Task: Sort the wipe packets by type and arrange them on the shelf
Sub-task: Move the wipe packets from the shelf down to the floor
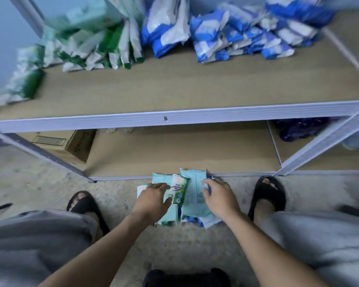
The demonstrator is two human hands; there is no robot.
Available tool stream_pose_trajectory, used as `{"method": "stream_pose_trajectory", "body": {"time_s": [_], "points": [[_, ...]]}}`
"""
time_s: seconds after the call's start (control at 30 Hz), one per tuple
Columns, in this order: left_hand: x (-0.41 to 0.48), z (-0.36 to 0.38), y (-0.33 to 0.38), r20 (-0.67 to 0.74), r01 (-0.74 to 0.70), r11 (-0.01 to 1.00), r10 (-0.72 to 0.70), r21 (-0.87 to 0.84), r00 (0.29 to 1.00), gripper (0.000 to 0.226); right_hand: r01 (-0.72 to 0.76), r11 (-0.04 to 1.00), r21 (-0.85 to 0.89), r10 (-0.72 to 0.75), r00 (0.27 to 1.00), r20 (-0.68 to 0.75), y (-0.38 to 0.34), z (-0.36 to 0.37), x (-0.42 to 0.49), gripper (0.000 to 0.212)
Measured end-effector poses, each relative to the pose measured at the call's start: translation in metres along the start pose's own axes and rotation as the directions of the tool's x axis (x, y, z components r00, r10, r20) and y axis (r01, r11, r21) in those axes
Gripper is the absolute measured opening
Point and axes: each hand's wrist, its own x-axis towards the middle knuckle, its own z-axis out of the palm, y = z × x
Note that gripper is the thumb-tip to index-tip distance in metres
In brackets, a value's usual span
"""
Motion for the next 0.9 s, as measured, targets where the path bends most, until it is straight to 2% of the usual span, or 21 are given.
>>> {"method": "stream_pose_trajectory", "body": {"time_s": [0.23,0.37,0.53,0.6,0.7,0.9], "points": [[-0.035,-0.057,-0.016,-0.120,-0.046,0.998,0.051,0.046,0.992,0.046,0.263,0.962,-0.078,-0.269,0.958,-0.094,-0.074,-0.045,-0.027,0.033],[-0.056,-0.098,-0.025,-0.223,-0.102,0.991,0.120,0.092,0.967,0.043,0.420,0.896,-0.141,-0.439,0.886,-0.148,-0.123,-0.077,-0.040,0.034],[-0.068,-0.163,-0.046,-0.389,-0.148,0.968,0.217,0.200,0.895,0.047,0.565,0.811,-0.153,-0.585,0.768,-0.261,-0.183,-0.115,-0.034,0.027],[-0.071,-0.189,-0.058,-0.454,-0.160,0.959,0.253,0.234,0.854,0.049,0.587,0.788,-0.183,-0.613,0.727,-0.310,-0.205,-0.127,-0.024,0.024],[-0.071,-0.223,-0.075,-0.582,-0.167,0.959,0.273,0.230,0.766,0.036,0.593,0.770,-0.237,-0.638,0.704,-0.311,-0.233,-0.142,-0.002,0.024],[-0.049,-0.264,-0.121,-0.764,-0.044,0.991,0.125,0.125,0.634,0.028,0.507,0.809,-0.298,-0.580,0.769,-0.267,-0.269,-0.155,0.056,0.033]]}}
